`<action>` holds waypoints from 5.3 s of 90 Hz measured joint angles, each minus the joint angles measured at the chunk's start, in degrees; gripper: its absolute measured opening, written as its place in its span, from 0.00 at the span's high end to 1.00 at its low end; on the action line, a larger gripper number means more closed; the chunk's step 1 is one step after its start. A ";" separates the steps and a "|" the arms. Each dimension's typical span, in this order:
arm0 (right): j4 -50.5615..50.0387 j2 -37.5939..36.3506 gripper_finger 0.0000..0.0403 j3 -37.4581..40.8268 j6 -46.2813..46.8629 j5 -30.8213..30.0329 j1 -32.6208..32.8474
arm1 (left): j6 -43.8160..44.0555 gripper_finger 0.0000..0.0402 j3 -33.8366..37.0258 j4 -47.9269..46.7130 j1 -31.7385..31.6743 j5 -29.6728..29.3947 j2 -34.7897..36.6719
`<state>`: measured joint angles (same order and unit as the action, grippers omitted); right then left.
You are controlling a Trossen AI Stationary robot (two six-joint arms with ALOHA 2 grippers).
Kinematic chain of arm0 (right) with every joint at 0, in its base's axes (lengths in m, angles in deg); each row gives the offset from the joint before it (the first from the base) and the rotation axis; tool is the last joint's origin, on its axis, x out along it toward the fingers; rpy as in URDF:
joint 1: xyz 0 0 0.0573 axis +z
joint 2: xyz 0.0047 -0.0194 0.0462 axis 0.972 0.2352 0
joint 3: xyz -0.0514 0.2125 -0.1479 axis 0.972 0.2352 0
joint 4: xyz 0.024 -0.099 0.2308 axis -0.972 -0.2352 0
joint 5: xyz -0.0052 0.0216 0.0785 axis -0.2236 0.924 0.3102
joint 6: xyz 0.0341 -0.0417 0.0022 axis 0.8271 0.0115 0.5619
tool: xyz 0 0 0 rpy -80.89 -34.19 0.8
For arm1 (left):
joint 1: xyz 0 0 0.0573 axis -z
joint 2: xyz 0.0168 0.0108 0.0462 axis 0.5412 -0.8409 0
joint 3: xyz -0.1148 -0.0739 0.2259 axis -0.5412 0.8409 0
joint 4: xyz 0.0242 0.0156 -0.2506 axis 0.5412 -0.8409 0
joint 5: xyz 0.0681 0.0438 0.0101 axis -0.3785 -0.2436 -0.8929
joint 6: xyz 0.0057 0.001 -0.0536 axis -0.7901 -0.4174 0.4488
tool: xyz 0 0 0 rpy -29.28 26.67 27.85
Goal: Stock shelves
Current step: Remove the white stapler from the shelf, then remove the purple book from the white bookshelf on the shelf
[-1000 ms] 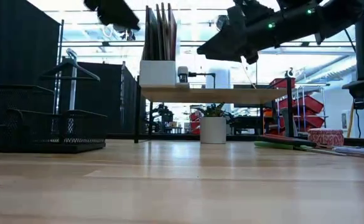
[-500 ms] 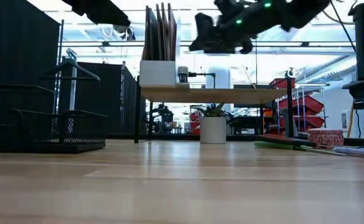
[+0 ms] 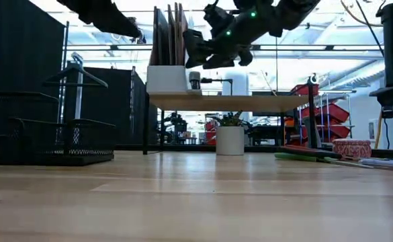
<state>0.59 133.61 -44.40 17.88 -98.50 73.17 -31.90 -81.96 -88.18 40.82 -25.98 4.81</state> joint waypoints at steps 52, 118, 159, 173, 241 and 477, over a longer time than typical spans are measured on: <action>-7.68 0.47 0.40 0.04 1.27 -0.70 -0.46 | -0.16 0.60 0.00 -0.78 0.00 0.00 -0.02; -6.94 0.43 0.45 0.08 10.89 1.65 -5.34 | -0.42 0.60 0.00 0.90 -0.04 0.02 -0.07; -6.98 0.23 0.76 0.15 8.84 3.28 -5.42 | -0.42 0.60 0.00 0.90 -0.04 0.02 -0.07; -7.06 0.16 0.76 0.15 8.92 3.09 -5.23 | -0.40 0.60 0.00 0.89 -0.04 0.02 -0.07; -44.00 -21.12 0.75 0.13 22.47 0.27 9.63 | -0.14 0.60 -0.02 0.83 -0.04 0.02 -0.07; -18.59 -19.40 0.37 9.31 7.99 8.99 18.48 | 4.54 0.60 -0.02 8.22 -0.07 0.07 -0.21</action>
<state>-17.99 114.22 -35.09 25.87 -89.51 91.65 -27.36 -81.99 -79.97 40.76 -25.91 4.60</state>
